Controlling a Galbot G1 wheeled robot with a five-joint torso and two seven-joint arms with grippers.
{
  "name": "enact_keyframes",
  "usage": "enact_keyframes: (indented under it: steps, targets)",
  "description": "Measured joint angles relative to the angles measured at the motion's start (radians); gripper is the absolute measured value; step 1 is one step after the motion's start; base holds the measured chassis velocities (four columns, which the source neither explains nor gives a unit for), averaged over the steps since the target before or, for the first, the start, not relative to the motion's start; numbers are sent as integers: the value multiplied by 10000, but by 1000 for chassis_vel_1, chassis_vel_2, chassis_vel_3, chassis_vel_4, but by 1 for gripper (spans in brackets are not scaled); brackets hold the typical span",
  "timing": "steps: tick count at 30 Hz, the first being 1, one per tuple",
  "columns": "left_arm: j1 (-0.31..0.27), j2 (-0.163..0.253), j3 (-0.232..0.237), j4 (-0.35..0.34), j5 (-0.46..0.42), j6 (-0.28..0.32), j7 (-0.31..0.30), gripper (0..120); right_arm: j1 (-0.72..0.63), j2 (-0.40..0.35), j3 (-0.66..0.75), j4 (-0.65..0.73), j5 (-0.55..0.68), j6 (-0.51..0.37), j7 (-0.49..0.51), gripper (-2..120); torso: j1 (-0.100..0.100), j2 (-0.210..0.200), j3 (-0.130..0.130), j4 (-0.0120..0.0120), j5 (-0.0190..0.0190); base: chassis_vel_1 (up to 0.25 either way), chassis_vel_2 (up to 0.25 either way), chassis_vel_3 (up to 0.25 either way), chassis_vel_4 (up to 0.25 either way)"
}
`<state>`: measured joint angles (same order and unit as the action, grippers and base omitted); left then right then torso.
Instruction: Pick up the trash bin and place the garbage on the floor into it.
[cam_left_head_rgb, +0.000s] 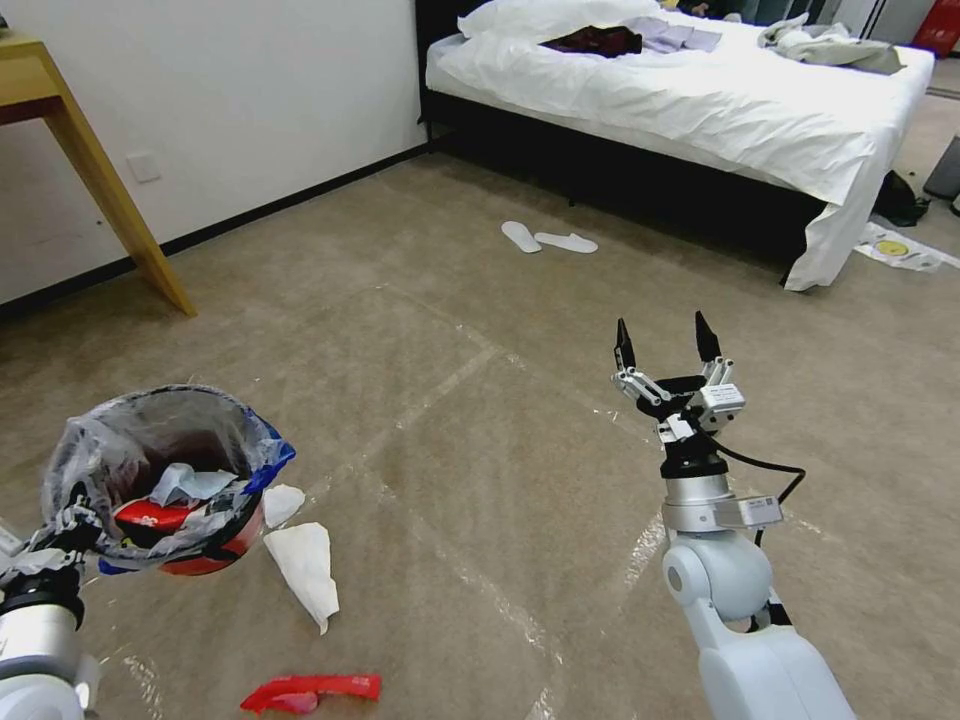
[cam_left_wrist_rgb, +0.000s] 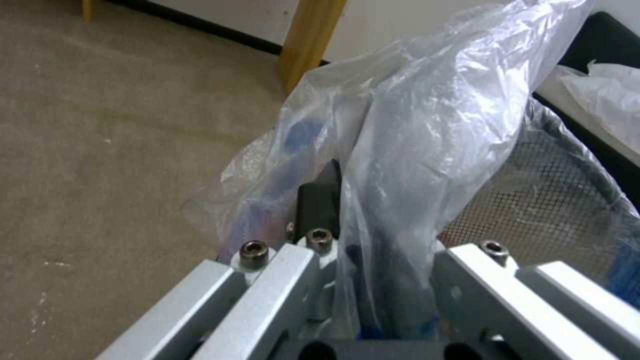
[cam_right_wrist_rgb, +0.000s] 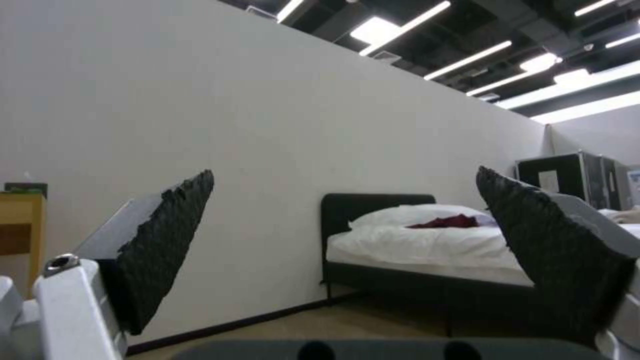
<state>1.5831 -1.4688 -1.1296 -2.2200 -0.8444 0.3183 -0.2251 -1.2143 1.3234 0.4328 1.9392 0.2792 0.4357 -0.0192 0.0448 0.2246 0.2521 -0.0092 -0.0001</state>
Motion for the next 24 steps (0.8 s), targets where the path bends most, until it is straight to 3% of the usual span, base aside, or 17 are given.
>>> enact_keyframes:
  steps: [24]
  targets:
    - [-29,122,-180,100,-178,30,-31,4,49,107,-157,-174,-274,50,-63,100,0,0,0,0,2,-73,75,84,-80]
